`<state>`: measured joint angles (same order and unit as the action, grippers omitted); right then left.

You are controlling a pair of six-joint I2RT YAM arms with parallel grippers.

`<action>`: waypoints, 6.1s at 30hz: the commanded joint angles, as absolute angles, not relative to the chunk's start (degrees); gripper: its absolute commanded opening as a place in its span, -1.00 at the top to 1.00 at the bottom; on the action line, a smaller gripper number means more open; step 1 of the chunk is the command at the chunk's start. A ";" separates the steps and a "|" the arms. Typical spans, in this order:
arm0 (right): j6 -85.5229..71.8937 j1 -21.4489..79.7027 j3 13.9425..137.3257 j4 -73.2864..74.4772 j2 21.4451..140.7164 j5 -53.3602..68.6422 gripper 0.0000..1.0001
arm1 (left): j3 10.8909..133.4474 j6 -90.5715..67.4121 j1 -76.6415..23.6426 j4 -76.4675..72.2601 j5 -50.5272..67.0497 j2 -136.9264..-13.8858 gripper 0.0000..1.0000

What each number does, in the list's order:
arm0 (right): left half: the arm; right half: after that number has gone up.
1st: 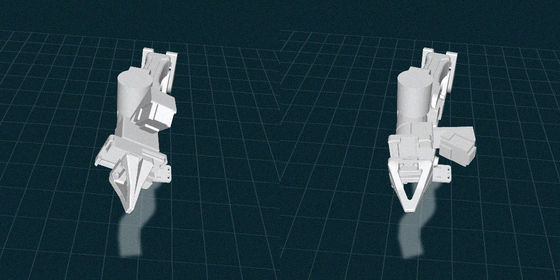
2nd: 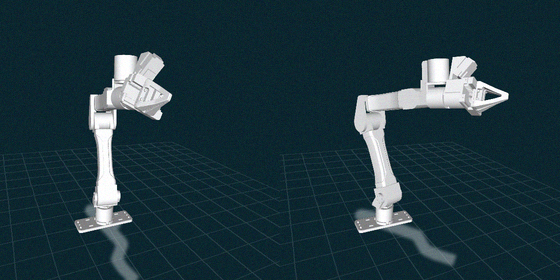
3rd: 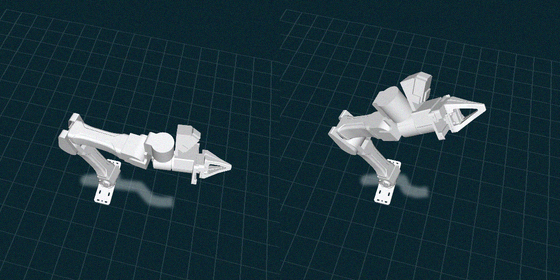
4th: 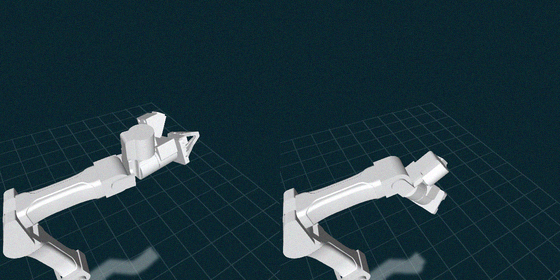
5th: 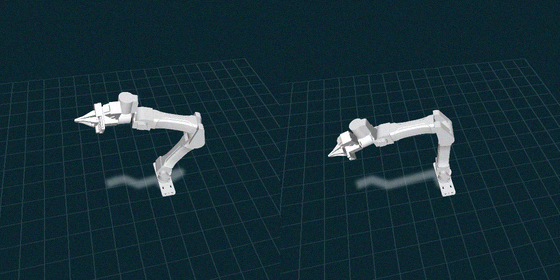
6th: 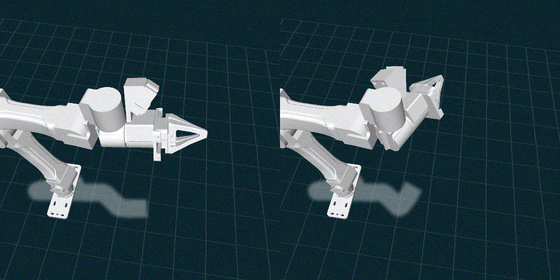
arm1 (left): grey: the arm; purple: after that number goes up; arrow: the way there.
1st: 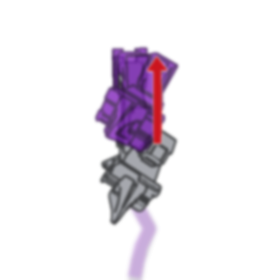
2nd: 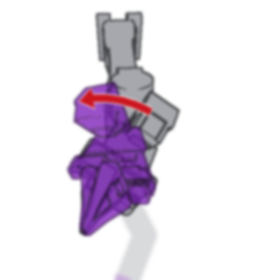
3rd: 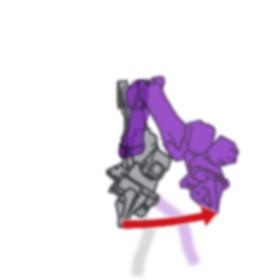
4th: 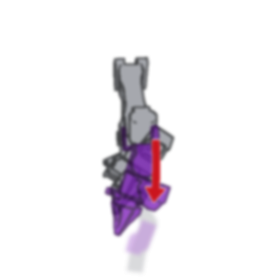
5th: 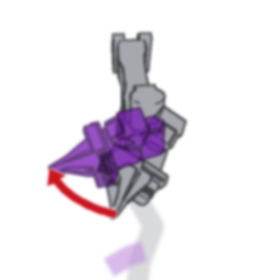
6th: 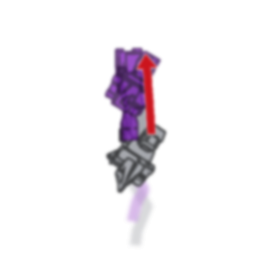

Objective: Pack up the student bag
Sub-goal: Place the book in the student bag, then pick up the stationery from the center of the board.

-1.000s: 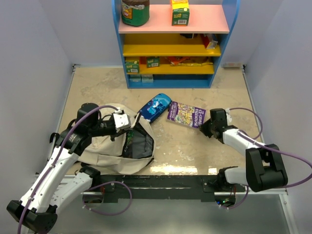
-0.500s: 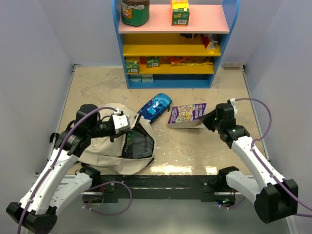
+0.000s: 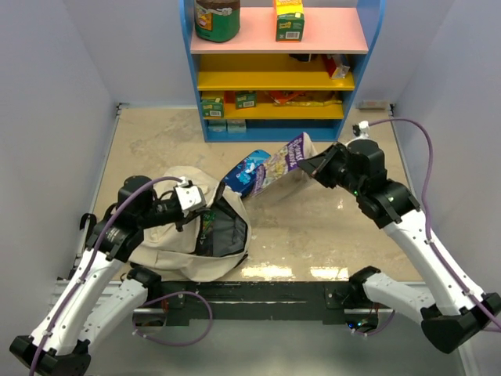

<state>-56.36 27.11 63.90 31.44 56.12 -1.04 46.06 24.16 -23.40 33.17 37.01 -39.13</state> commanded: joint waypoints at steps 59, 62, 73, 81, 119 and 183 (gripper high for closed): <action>-61.53 53.88 67.24 -7.56 110.57 18.99 0.96 | 50.89 20.13 -23.73 28.39 40.96 -37.97 1.00; -60.30 54.84 65.49 -6.42 107.94 17.41 0.90 | 50.10 19.78 -23.73 27.43 41.04 -38.06 1.00; -62.94 60.12 62.39 -22.95 109.06 23.99 0.84 | 50.36 17.84 -23.73 24.87 42.10 -38.67 1.00; -55.20 52.49 55.12 -13.27 100.83 18.63 -0.26 | 50.54 18.90 -23.73 26.46 42.10 -37.18 1.00; -48.25 51.85 114.94 47.09 132.96 -45.52 -0.96 | 46.50 20.83 -23.73 27.25 43.15 -33.75 1.00; -43.85 32.43 49.31 0.45 84.81 -8.53 -0.97 | 46.32 19.60 -23.20 26.63 44.65 -34.10 1.00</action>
